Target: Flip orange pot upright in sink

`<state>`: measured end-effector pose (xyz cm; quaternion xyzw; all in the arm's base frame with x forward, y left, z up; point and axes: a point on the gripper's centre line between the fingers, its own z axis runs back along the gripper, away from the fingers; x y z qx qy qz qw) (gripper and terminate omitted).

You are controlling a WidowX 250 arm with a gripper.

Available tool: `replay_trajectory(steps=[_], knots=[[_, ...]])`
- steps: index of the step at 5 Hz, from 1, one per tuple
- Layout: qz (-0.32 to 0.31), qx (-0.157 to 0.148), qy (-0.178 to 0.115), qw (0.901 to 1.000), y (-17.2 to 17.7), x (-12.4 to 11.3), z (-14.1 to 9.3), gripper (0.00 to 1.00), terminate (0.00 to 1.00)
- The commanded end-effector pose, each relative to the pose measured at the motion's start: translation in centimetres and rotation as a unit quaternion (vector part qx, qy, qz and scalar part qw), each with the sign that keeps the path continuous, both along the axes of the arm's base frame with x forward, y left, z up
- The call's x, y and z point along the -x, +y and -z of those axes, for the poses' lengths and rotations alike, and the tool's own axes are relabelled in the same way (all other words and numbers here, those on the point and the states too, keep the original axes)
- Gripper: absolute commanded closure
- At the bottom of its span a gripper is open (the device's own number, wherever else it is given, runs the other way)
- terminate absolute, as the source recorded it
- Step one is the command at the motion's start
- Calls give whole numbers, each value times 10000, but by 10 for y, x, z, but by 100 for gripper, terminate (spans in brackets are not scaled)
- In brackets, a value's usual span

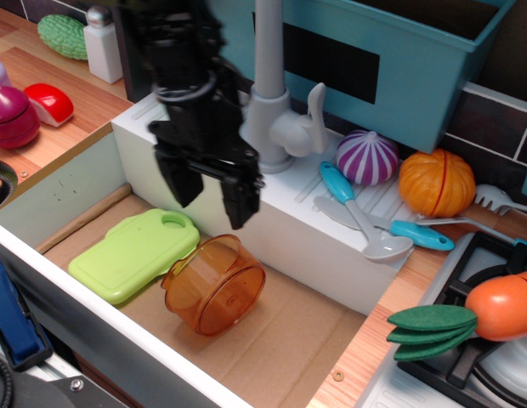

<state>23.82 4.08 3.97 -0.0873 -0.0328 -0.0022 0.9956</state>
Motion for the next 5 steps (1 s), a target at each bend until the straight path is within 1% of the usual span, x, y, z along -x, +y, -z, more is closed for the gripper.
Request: replay_trajectory(steps=[1,2,3,4,5], knots=[[-220,335,-107,9991,8,-6,2,0,0],[-339,560,-181,9977,7,-4,10,0,0],[-422,782,-202,9958,11,7,22,0,0],[-498,955,-180,9940,12,11,29,0,0],[-594,1065,-205,9923,10,15,34,0,0]])
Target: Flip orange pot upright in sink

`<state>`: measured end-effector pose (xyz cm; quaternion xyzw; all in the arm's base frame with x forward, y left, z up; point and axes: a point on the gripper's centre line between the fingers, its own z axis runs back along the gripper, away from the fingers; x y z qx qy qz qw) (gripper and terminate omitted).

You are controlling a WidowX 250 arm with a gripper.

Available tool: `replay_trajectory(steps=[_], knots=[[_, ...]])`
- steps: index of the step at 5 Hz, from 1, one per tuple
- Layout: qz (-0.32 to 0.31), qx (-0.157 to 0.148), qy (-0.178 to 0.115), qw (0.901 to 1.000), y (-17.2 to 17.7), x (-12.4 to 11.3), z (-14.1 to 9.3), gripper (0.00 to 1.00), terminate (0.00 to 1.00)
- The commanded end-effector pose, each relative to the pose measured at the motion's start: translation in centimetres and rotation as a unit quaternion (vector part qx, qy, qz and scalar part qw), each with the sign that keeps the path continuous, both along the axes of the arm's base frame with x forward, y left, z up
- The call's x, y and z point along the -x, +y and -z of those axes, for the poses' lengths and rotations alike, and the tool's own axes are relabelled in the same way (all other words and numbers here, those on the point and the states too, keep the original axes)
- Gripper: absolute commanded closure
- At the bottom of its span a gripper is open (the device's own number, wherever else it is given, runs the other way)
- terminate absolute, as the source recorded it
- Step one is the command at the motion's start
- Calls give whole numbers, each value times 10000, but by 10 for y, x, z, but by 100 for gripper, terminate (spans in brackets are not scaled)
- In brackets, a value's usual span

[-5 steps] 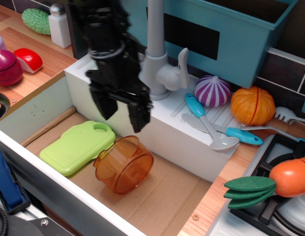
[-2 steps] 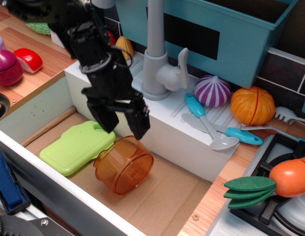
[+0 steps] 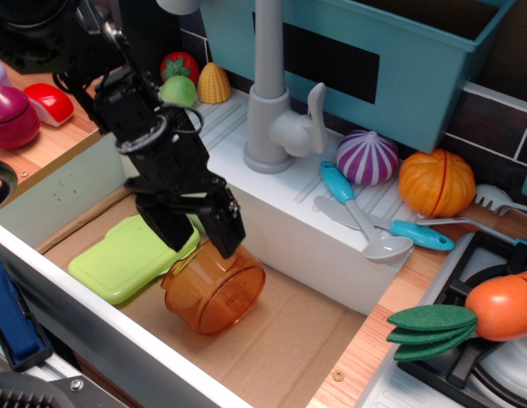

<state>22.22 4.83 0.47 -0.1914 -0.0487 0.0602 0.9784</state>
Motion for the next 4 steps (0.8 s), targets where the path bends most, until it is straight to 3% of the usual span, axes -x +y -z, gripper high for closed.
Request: replay_trajectory(steps=[1,2,3,4], knots=[[-94,114,-172,9997,-2,-1,2,0,0],[-189,139,-240,9994,-14,-5,5,0,0],[-206,228,-302,9991,-20,-8,12,100,0],[-207,297,-349,9987,-21,-10,14,100,0]])
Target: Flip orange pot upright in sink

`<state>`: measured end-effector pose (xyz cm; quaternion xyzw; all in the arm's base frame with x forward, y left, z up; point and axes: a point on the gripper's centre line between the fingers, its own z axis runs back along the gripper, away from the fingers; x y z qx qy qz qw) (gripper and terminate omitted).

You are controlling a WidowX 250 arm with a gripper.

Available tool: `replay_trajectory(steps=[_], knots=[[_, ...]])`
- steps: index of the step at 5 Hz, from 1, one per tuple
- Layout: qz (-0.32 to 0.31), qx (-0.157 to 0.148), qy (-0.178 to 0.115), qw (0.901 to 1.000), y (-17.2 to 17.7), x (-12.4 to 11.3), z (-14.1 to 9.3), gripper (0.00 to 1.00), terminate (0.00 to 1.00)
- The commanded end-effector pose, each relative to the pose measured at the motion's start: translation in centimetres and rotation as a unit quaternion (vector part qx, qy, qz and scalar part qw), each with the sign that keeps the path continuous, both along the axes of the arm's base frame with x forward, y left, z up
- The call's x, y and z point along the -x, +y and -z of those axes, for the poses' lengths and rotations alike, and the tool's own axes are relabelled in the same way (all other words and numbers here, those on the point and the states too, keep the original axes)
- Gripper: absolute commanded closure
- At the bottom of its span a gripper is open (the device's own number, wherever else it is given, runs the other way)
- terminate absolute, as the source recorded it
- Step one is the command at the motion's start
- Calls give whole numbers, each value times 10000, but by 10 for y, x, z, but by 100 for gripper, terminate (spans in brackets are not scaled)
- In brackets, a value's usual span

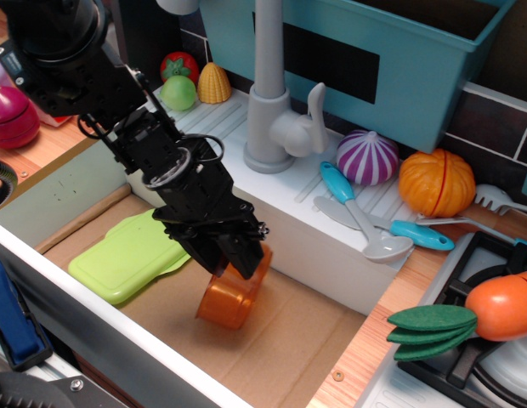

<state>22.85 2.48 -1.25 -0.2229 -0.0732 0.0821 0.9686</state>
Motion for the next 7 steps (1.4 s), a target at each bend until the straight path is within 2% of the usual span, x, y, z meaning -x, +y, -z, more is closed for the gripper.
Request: replay_trajectory(steps=[1,2,3,4,5,6,7], knots=[[284,-147,-165,9994,6,-3,-2,100,0],[638,-629,-14,9960,3,-4,-7,100,0],[1206,-1544,320,9801,-3,-4,-14,100,0],[1566,-2181,560,9616,-10,-3,-22,100,0],[1597,-2509,597,9529,-16,2,-19,100,0],[1359,-2653,450,9535,-23,8,-12,0,0],[1359,-2653,450,9535,-23,8,-12,0,0]])
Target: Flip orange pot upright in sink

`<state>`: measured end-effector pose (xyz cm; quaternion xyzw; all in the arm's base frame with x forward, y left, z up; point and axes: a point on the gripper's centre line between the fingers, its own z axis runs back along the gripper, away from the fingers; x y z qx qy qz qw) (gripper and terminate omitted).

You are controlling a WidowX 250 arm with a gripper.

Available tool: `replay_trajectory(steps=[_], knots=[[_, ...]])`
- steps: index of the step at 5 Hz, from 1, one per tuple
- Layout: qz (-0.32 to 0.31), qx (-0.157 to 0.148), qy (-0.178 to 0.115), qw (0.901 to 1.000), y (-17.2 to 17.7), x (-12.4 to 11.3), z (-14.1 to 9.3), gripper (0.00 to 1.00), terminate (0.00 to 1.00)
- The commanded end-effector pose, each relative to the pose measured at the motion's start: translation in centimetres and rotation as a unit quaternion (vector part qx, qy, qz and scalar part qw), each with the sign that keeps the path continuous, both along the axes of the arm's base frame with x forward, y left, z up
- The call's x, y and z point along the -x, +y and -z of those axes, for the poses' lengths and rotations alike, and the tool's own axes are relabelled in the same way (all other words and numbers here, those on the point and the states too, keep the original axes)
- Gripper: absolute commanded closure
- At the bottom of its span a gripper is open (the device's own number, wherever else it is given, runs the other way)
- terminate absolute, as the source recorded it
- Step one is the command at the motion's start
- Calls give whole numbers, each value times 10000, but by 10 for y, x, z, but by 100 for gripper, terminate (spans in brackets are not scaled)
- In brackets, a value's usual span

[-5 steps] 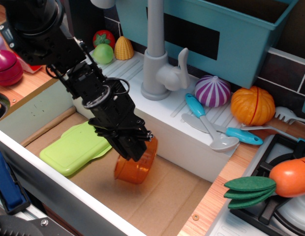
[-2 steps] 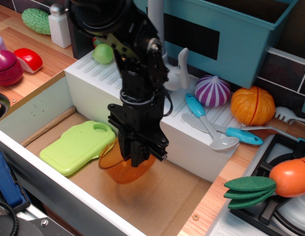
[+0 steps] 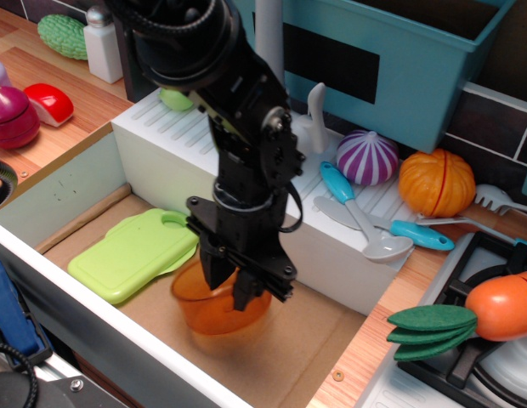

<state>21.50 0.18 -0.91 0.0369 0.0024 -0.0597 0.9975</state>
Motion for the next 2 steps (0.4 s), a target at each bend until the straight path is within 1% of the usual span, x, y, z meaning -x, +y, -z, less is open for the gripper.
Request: replay_trajectory(steps=[1,2], knots=[[37,0,-200,9998,0,-6,-9,0,0],[37,0,-200,9998,0,-6,-9,0,100]])
